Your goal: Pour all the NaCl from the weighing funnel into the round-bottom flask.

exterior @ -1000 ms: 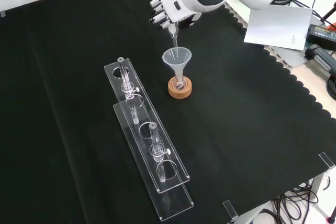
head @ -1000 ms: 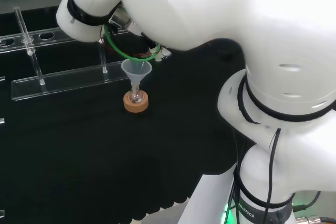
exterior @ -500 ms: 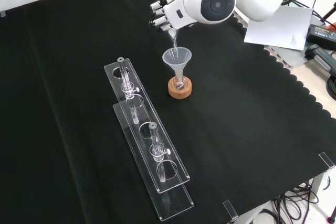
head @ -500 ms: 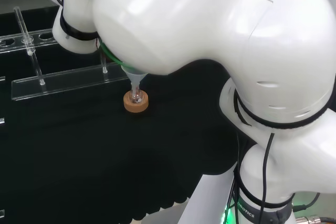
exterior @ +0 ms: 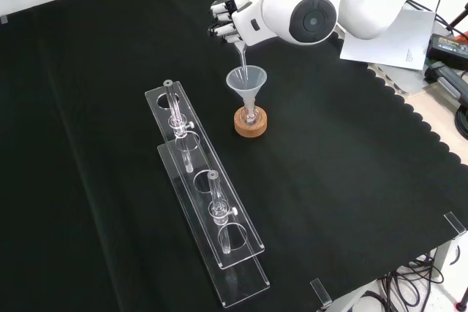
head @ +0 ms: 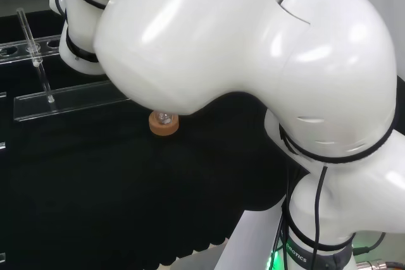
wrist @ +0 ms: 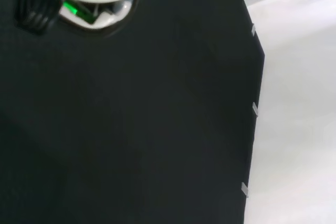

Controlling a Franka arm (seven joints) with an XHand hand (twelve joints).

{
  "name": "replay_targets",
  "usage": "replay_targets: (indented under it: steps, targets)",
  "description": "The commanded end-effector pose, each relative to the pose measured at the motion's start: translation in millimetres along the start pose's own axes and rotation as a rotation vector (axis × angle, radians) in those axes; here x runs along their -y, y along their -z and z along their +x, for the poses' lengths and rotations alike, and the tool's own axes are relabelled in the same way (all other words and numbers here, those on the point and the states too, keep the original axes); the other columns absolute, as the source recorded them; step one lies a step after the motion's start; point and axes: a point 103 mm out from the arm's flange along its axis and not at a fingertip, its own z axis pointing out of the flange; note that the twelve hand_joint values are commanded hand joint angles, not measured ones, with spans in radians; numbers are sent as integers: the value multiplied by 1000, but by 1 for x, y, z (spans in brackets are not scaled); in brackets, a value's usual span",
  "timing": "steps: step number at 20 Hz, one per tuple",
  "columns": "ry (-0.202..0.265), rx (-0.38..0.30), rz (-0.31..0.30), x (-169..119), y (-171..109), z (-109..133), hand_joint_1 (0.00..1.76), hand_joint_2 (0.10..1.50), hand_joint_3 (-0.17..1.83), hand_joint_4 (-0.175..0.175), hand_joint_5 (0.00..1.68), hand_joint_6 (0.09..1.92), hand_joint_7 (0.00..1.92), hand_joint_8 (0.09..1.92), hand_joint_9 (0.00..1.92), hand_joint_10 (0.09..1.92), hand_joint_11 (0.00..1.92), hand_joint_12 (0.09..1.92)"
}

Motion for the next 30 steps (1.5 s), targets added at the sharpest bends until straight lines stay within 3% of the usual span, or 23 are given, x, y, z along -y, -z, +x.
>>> replay_targets:
  steps: [1,7,14,30]
  targets:
    - [6,64,-8,0,6,1,1158,580,712,175,1404,454,764,604,1193,162,1053,891]
    - [11,101,-21,1,11,2,1158,580,712,175,1404,456,762,604,1193,159,1053,889]
    - [14,192,-15,0,19,5,1158,581,713,175,1403,458,759,603,1192,156,1052,888]
    - [8,297,-7,1,31,10,1157,582,712,175,1399,464,749,602,1179,143,1040,884]
